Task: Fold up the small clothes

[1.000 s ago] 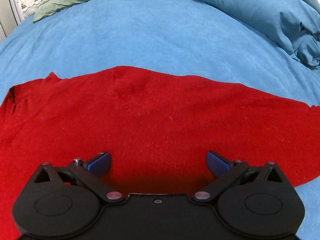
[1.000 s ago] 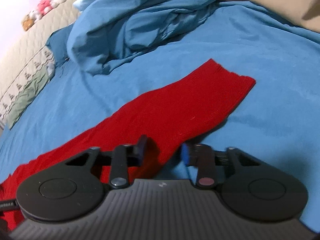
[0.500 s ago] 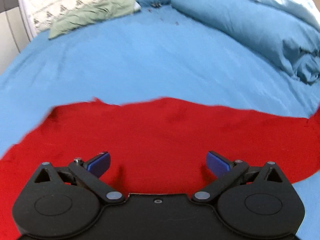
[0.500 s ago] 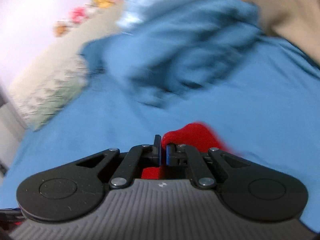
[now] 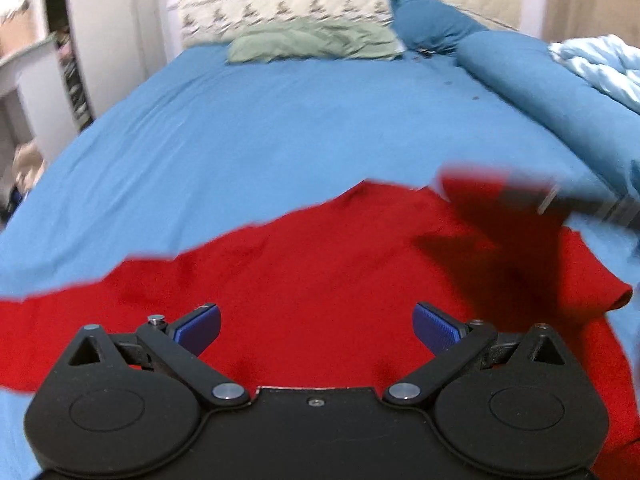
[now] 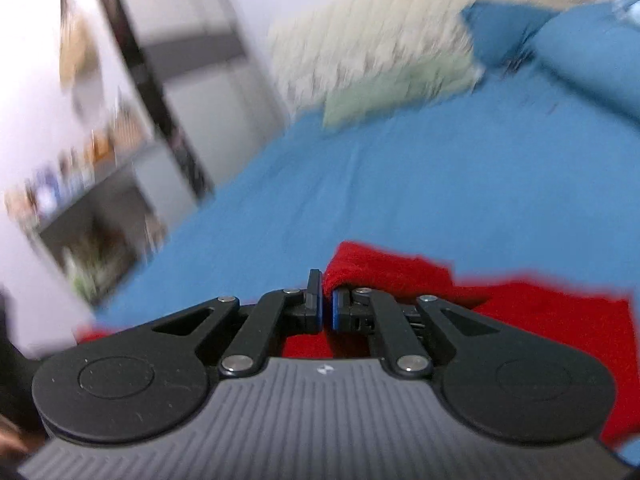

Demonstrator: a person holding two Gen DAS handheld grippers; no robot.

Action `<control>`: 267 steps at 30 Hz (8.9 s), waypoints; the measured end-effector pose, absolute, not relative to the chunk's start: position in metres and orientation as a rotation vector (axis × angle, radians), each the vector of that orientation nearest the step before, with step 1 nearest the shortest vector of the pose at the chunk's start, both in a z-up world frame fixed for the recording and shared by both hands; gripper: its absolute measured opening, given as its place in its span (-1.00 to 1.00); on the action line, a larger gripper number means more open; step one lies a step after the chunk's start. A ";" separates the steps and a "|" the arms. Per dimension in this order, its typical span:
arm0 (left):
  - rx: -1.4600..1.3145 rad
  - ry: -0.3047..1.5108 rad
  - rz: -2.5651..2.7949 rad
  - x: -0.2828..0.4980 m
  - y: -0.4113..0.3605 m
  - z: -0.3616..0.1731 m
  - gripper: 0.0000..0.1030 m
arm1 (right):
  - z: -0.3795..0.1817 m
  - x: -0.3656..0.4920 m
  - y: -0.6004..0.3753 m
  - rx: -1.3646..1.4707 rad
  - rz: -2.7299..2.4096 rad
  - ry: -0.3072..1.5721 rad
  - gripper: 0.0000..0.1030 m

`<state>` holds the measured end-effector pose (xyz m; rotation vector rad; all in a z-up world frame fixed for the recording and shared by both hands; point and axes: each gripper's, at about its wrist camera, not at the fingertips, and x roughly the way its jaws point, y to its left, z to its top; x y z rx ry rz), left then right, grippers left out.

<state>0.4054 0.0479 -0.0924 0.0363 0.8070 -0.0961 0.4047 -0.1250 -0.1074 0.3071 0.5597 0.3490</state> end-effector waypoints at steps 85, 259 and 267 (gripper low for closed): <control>-0.011 0.743 -0.168 0.372 0.117 -0.181 0.57 | -0.200 0.373 -0.189 0.013 0.124 0.744 0.56; -0.030 0.706 0.005 0.348 0.159 -0.181 -0.78 | -0.142 0.379 -0.171 0.216 -0.129 0.465 -0.59; 0.043 0.737 0.011 0.343 0.150 -0.179 -0.77 | -0.186 0.369 -0.203 0.126 -0.134 0.585 -0.58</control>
